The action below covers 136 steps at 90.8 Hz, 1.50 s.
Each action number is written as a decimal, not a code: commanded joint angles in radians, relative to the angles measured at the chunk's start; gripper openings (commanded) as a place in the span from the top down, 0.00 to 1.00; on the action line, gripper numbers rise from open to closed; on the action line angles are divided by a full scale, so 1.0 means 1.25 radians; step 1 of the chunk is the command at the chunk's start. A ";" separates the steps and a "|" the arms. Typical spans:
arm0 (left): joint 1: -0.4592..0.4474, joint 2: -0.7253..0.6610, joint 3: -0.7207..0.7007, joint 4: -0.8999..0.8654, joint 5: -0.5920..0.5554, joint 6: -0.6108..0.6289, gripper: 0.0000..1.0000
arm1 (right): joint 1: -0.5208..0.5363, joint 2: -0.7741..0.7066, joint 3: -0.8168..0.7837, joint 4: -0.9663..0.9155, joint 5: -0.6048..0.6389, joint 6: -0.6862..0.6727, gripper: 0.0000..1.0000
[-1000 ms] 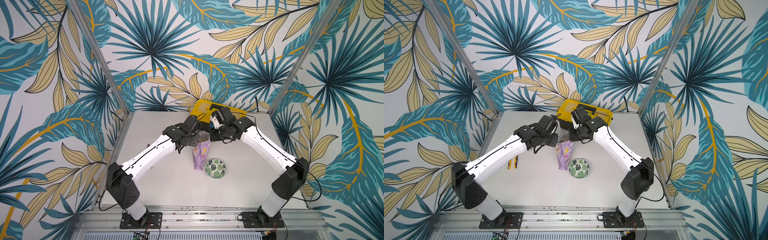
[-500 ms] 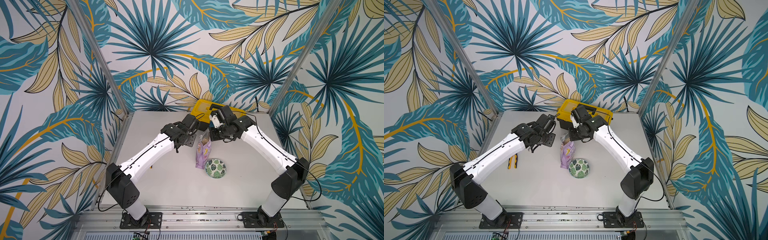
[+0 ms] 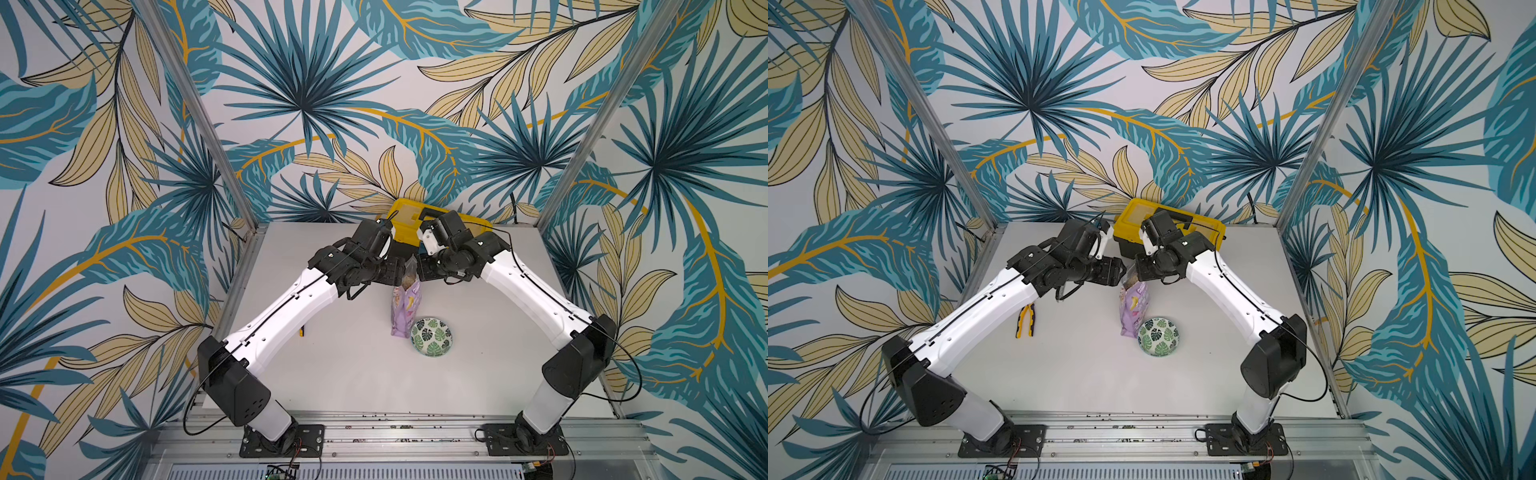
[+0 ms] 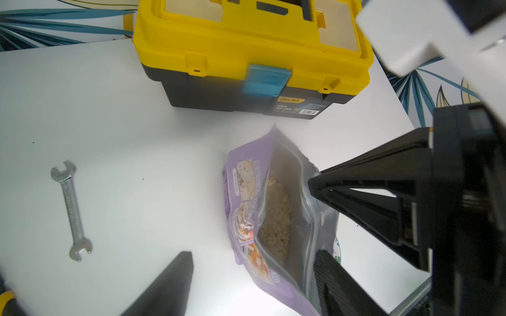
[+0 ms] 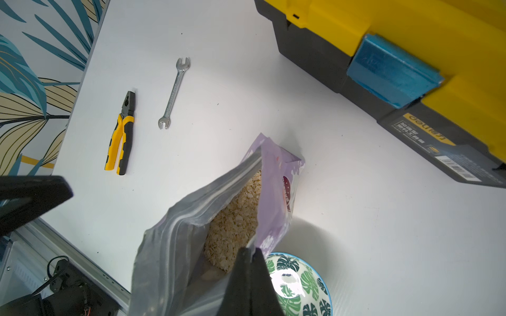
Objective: Pour the oats into the breakfast bowl
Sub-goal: Open the oats bag at the center of the board.
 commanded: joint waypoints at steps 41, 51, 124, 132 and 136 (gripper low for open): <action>0.021 0.174 0.069 -0.010 0.048 0.020 0.48 | 0.012 -0.023 -0.032 0.064 -0.048 0.033 1.00; 0.021 0.182 0.075 -0.033 0.012 0.028 0.60 | 0.013 -0.026 -0.039 0.068 -0.039 0.031 1.00; 0.029 0.111 0.103 -0.204 -0.165 0.154 0.95 | 0.006 0.003 0.027 0.031 0.061 -0.047 1.00; 0.040 0.093 0.085 -0.199 -0.142 0.151 0.97 | -0.009 0.002 0.018 0.070 -0.020 -0.056 1.00; 0.045 0.079 0.073 -0.194 -0.123 0.149 0.99 | -0.019 -0.004 0.007 0.099 -0.069 -0.060 0.98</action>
